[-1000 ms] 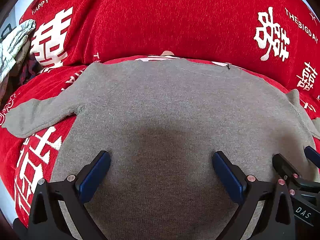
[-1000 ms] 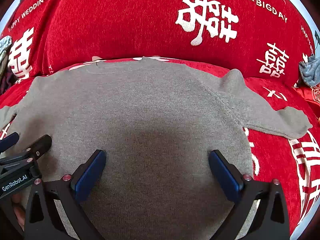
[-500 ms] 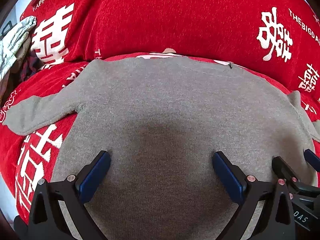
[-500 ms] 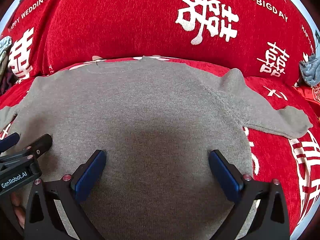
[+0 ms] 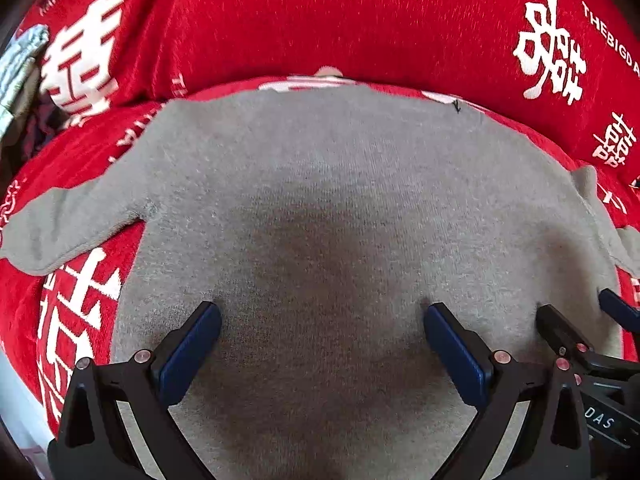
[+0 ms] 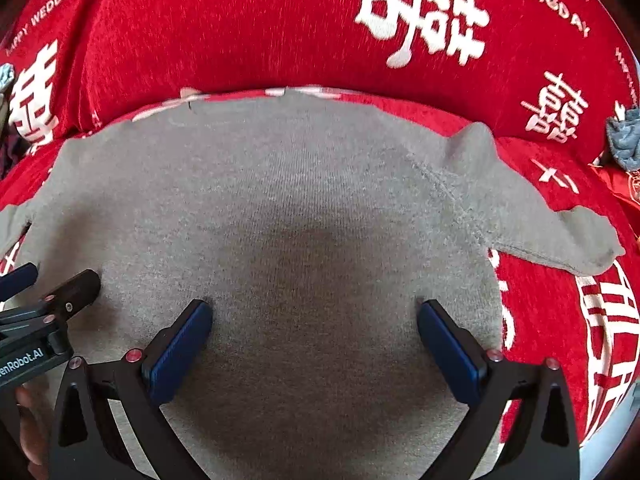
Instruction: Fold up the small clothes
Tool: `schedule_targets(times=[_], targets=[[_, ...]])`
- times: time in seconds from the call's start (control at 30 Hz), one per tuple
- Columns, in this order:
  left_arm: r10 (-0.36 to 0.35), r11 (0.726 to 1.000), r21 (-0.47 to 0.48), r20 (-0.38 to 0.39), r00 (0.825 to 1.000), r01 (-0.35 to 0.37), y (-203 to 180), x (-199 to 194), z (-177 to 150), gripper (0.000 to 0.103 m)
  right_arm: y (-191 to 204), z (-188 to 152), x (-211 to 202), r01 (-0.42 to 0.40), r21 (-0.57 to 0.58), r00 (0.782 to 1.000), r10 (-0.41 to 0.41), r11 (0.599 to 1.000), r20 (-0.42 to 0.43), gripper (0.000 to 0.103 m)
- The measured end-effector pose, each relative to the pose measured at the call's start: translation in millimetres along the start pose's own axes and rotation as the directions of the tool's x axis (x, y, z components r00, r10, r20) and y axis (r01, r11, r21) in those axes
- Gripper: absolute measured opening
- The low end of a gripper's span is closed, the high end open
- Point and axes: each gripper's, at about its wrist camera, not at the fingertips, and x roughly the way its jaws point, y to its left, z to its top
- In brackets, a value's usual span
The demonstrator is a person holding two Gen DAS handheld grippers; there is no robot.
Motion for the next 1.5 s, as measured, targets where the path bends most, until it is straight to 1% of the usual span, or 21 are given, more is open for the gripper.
schedule_targets(times=[0.07,0.13,0.23,0.37,0.5,0.6,0.73,0.93,1.0,1.17,1.4,1.5], targets=[[-0.022,1.0,-0.016,-0.01,1.0,0.022,1.8,-3.3,2.7,0.102,-0.9,3.2,-3.2,-0.022,-0.004,1.0,0.021,1.0,-0.012,0.103],[-0.026,0.999,-0.027,-0.003,1.0,0.026,2.6,-7.8,3.7,0.102,-1.1,4.9,-9.3,-0.029,-0.004,1.0,0.029,1.0,0.002,0.103],[-0.005,1.0,-0.024,0.019,1.0,0.005,0.4,-14.4,4.5,0.102,0.8,8.4,-22.2,-0.028,-0.011,0.999,0.028,1.0,0.034,0.103],[0.002,1.0,-0.02,0.02,1.0,-0.002,-3.6,-20.8,7.3,0.102,7.2,16.9,-36.3,-0.025,-0.032,0.997,0.027,0.999,0.07,0.103],[-0.004,1.0,-0.025,0.017,1.0,0.005,-4.3,-25.6,10.9,0.102,11.7,21.5,-43.0,-0.018,-0.055,0.997,0.022,0.998,0.078,0.103],[0.005,1.0,-0.02,0.015,1.0,-0.005,-6.0,-27.4,11.9,0.102,11.1,23.0,-45.8,-0.037,-0.055,0.996,0.041,0.998,0.078,0.103],[0.007,1.0,-0.002,0.007,1.0,-0.007,-13.9,-29.1,13.7,0.102,1.7,24.2,-48.4,-0.047,-0.035,0.995,0.05,0.998,0.087,0.103],[0.016,0.999,0.039,0.036,0.999,-0.017,-37.1,-35.8,18.3,0.102,-24.7,28.1,-48.3,-0.047,0.011,0.995,0.045,0.999,0.092,0.103],[0.017,0.999,0.046,0.035,0.999,-0.019,-41.9,-35.4,19.5,0.102,-31.9,29.3,-48.9,-0.045,0.019,0.994,0.042,0.999,0.097,0.103],[0.032,0.998,0.053,0.03,0.999,-0.033,-49.7,-34.0,20.5,0.102,-37.6,31.3,-49.9,-0.061,0.03,0.992,0.057,0.998,0.11,0.103],[0.051,0.997,0.056,0.03,0.998,-0.053,-52.9,-34.9,21.5,0.102,-35.8,32.1,-47.4,-0.084,0.023,0.99,0.081,0.996,0.114,0.103],[0.052,0.997,0.062,0.027,0.998,-0.053,-58.1,-35.5,22.8,0.102,-42.8,32.8,-48.5,-0.08,0.029,0.989,0.075,0.996,0.129,0.103]])
